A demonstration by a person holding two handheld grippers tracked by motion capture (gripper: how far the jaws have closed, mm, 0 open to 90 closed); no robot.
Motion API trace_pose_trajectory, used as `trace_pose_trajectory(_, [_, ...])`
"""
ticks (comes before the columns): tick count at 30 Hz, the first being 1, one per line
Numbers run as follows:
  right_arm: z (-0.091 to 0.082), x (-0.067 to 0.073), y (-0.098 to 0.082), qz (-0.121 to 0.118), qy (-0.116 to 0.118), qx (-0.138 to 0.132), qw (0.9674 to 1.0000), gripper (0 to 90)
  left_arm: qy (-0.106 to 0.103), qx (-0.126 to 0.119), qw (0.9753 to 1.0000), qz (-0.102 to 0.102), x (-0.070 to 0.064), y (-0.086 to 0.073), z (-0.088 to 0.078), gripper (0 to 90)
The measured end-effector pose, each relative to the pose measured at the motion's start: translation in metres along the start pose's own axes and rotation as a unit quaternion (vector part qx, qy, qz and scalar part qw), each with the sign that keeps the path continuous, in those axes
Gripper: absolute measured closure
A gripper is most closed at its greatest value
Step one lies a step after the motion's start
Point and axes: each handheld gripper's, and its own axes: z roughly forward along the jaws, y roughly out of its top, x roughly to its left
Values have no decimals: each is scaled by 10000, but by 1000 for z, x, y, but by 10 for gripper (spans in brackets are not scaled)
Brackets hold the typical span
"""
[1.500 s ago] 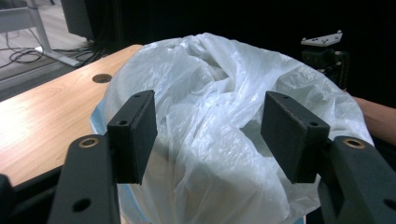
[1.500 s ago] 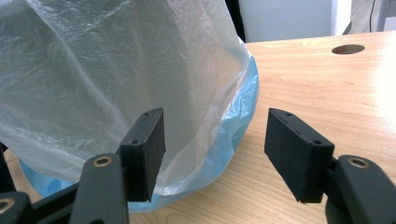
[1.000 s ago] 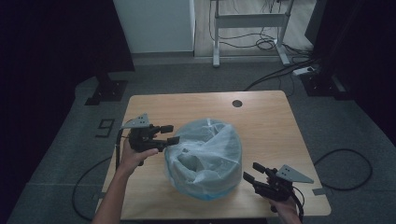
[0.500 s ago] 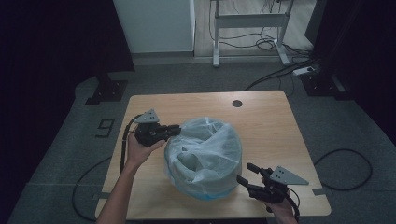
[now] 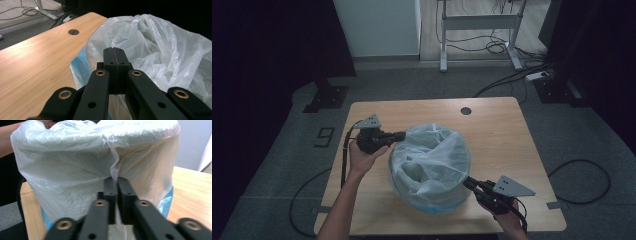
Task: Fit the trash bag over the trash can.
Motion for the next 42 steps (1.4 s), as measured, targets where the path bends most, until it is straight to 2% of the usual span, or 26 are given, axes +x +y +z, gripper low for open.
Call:
trace_pose_trajectory(4, [0,-2,1,12,-121,-1,9999,892,191,-13,9998,-100,5,-1,1,897])
trace_pose_trajectory(7, [0,-6,-1,117,-177,33,9998,892,280,7,9994,-192,10,-2,2,897])
trace_pose_trajectory(13, [8,-11,-9,262,-251,281,9989,892,419,278,9975,-499,23,-10,12,897])
trace_pose_trajectory(18, [15,-13,-16,372,-195,471,9980,892,431,561,9955,-629,28,-19,24,897])
trace_pose_trajectory(23, [18,-16,-23,520,-185,549,9970,892,303,701,9950,-641,27,-25,31,896])
trace_pose_trajectory(31, [19,-17,-26,544,-211,632,9963,891,272,768,9946,-646,25,-30,28,896])
trace_pose_trajectory(35, [19,-19,-28,574,-196,655,9960,891,300,706,9947,-683,25,-33,24,886])
trace_pose_trajectory(38, [18,-19,-27,567,-212,617,9963,889,375,608,9953,-653,25,-33,20,828])
trace_pose_trajectory(39, [18,-19,-27,581,-216,566,9965,866,424,559,9956,-624,25,-33,18,757])
trace_pose_trajectory(41, [16,-19,-25,581,-243,470,9969,762,759,367,9950,-532,24,-31,11,607])
trace_pose_trajectory(42, [15,-18,-25,577,-278,428,9970,728,817,248,9950,-526,24,-31,7,570])
